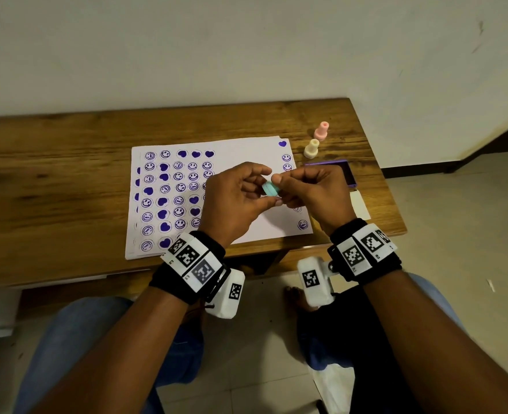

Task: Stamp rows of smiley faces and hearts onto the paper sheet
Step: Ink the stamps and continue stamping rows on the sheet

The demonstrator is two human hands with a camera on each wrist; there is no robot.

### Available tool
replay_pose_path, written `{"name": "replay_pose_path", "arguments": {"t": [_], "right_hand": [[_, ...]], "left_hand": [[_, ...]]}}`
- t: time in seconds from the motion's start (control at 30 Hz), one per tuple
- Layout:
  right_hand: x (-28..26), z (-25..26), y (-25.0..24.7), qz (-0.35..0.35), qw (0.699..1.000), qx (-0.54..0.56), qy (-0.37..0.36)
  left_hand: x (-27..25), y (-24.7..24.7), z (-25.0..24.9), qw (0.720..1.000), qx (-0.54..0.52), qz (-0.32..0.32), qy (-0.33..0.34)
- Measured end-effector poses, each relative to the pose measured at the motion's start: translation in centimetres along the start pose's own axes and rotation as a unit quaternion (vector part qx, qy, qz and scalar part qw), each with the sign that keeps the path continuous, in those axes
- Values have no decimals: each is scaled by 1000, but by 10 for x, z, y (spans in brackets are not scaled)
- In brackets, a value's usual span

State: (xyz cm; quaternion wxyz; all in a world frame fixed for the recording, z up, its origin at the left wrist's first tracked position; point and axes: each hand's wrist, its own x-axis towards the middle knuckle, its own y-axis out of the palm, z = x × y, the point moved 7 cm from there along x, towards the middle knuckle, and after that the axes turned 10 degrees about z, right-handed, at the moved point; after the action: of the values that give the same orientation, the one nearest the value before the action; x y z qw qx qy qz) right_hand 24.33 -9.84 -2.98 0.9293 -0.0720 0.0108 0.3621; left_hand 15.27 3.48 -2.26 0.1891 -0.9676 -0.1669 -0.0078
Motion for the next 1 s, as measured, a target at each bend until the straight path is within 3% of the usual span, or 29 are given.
{"name": "replay_pose_path", "arguments": {"t": [0.4,0.6,0.83,0.93,1.0], "right_hand": [[3,-5,6,-1,1000,23,22],[0,0,-6,-13,1000,4,10],[-7,4,-65,-97,994,-46,21],[-4,9,-100,-169,979,-112,36],[6,14,-119,-179,966,-179,51]], "left_hand": [[-4,-3,1,1000,-12,-9,9],[-2,9,-6,1000,19,20,14],[5,17,-7,994,105,26,-2],[19,24,-8,985,160,60,7],[36,31,-9,975,204,88,4]]}}
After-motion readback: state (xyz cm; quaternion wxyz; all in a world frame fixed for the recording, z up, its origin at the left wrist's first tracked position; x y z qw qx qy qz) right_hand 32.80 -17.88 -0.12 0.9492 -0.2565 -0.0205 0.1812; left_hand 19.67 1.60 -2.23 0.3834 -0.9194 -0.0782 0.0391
